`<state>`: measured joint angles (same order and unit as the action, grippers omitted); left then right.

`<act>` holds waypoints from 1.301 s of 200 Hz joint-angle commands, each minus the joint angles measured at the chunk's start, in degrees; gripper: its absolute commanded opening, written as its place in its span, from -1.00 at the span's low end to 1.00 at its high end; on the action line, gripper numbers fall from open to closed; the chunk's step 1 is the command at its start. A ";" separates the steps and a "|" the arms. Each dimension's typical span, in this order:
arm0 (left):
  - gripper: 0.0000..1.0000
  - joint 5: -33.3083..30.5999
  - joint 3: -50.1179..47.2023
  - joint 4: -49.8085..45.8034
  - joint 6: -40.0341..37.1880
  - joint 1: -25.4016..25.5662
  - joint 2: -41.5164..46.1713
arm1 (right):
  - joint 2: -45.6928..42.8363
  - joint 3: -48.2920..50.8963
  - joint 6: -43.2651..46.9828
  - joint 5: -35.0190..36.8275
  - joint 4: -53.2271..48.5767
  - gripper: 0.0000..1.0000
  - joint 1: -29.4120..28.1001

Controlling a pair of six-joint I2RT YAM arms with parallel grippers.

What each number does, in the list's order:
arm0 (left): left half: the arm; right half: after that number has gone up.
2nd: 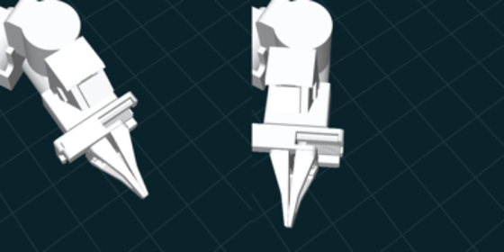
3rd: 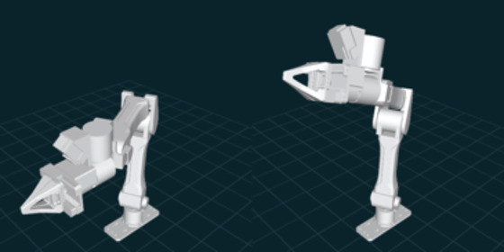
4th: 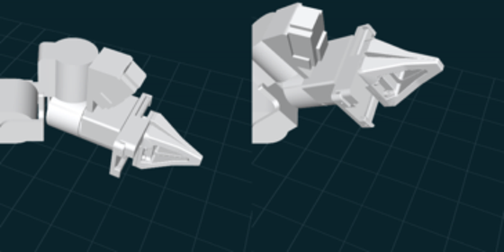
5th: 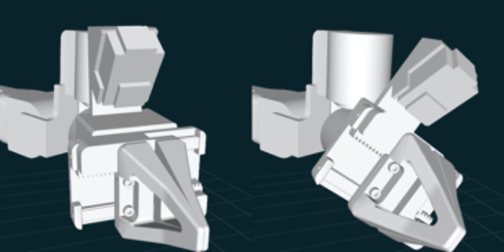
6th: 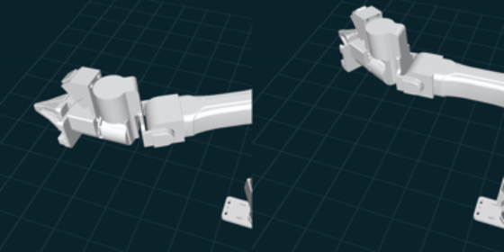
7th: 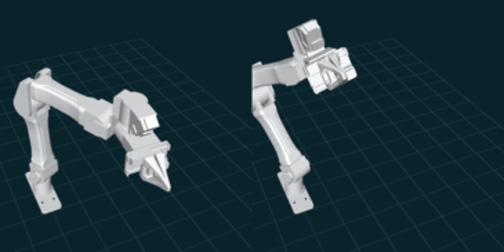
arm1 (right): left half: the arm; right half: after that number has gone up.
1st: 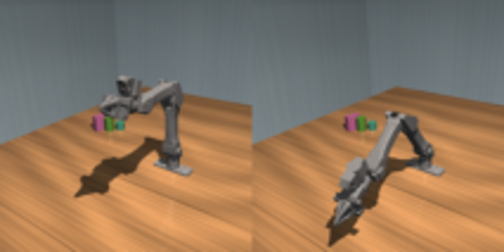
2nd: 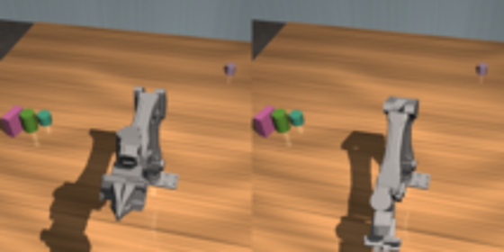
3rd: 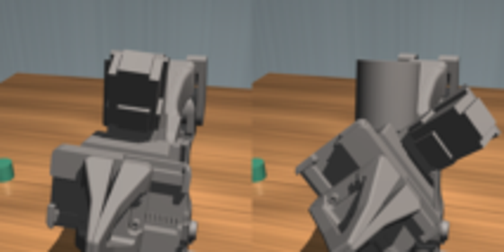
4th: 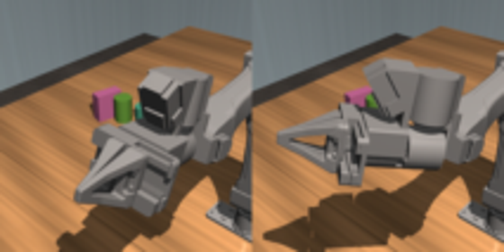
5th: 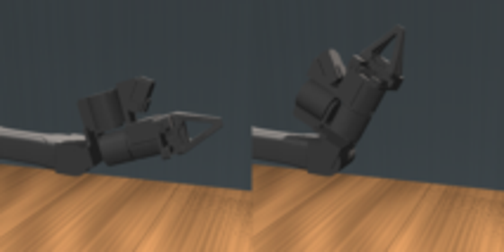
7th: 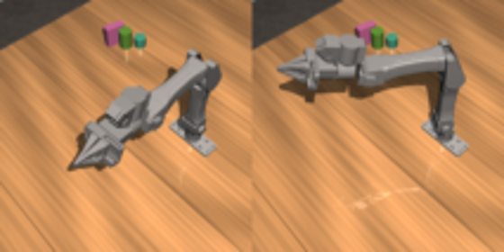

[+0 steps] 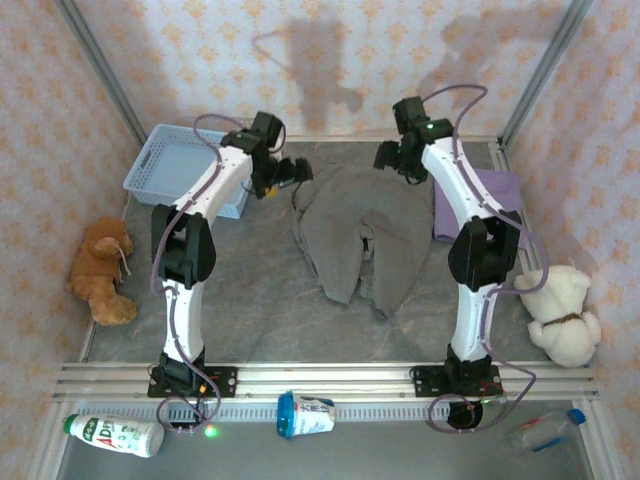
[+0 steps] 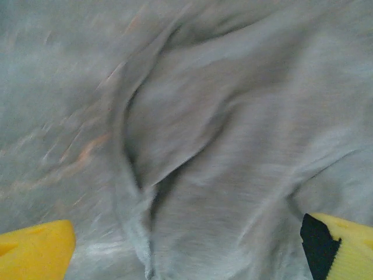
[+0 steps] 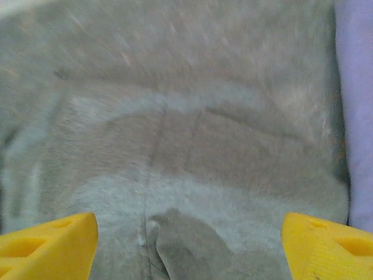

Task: Fold and stack the mixed laundry pile

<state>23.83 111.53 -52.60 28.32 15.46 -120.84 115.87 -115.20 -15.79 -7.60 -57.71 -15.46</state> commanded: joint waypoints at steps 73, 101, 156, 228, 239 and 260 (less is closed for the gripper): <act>0.87 0.90 -15.02 11.82 6.40 1.11 2.46 | -14.32 30.44 -11.86 0.40 4.88 0.59 -14.07; 0.89 1.30 -13.88 10.94 2.93 3.05 -0.49 | -17.32 39.21 -17.12 6.19 6.58 0.62 -14.07; -0.96 -0.86 -8.86 9.36 2.62 3.14 -8.32 | -11.14 41.53 -19.24 9.63 9.64 -0.12 -12.74; -1.00 10.54 -7.30 5.47 0.94 1.58 7.65 | -4.57 9.27 -9.69 9.31 4.72 -1.00 -6.34; -1.00 12.37 -6.59 5.47 1.57 1.94 9.62 | -3.21 3.28 -7.48 8.68 3.97 -1.00 -5.76; -1.00 18.39 -7.31 4.32 2.01 3.55 10.93 | -0.09 -7.10 -3.88 6.11 3.75 -1.00 -5.19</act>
<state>33.85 102.83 -45.69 30.09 17.19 -114.61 112.84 -113.27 -25.58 -1.21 -51.79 -21.26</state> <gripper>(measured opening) 0.049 0.050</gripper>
